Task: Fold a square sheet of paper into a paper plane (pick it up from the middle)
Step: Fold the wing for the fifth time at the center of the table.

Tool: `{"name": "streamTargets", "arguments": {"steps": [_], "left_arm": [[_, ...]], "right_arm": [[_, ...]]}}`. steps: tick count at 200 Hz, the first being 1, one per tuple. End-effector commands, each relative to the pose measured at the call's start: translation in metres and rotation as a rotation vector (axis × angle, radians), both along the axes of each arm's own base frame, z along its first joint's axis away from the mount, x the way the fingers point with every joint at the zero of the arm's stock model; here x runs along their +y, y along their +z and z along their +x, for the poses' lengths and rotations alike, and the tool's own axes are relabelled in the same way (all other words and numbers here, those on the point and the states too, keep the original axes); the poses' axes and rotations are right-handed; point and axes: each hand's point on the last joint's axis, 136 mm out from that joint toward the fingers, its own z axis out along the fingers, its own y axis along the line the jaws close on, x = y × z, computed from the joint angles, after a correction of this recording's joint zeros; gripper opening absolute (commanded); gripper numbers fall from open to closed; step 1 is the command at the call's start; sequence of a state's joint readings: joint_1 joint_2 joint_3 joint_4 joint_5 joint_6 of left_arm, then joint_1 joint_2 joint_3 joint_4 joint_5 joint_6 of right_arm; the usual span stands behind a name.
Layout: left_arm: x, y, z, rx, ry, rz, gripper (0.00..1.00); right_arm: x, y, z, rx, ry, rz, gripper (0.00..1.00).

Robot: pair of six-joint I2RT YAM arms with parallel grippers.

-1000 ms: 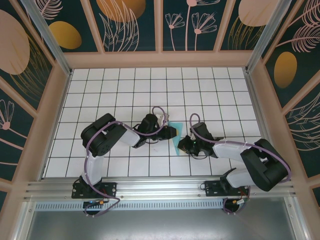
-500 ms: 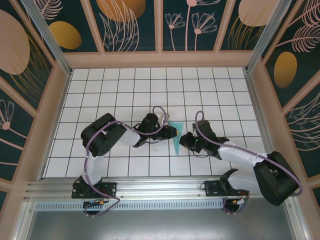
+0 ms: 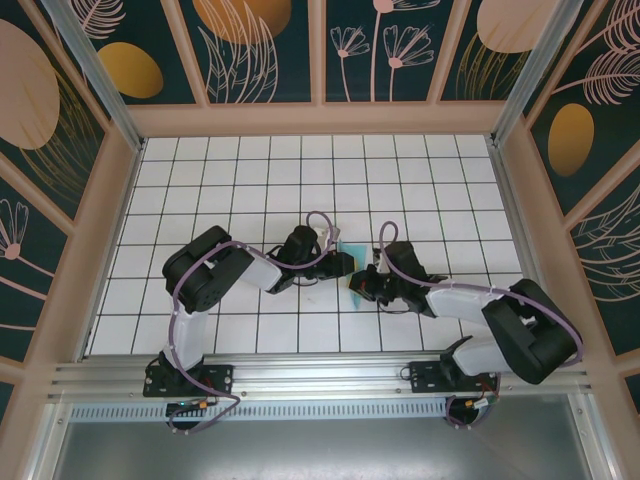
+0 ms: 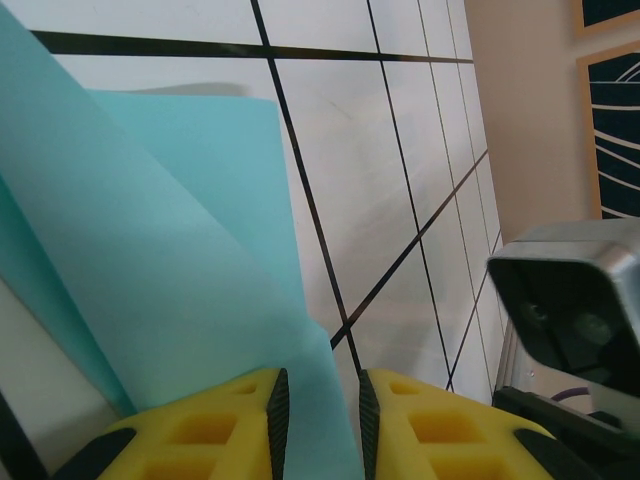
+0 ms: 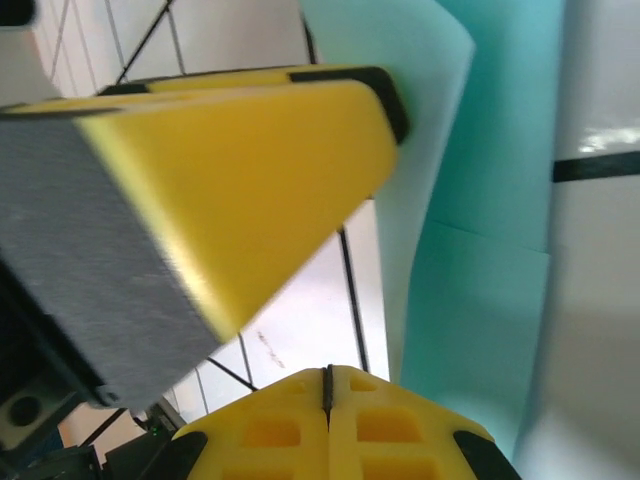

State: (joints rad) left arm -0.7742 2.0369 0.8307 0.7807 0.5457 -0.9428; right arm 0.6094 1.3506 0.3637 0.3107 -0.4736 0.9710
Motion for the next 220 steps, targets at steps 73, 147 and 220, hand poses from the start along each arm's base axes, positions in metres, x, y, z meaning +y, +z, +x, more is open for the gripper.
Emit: {"name": "streamTargets", "arguments": {"steps": [73, 147, 220], "left_arm": [[0.006, -0.033, -0.006, 0.043, -0.006, 0.089, 0.28], [0.006, -0.034, -0.005, 0.047, -0.006, 0.096, 0.27], [0.006, -0.035, -0.006, 0.054, -0.009, 0.101, 0.26]], "right_arm": [[-0.022, -0.032, -0.025, 0.076, -0.005, -0.079, 0.03], [-0.041, -0.058, -0.044, 0.158, -0.024, -0.169, 0.02], [-0.010, 0.001, -0.022, 0.007, 0.041, -0.001, 0.04]]}}
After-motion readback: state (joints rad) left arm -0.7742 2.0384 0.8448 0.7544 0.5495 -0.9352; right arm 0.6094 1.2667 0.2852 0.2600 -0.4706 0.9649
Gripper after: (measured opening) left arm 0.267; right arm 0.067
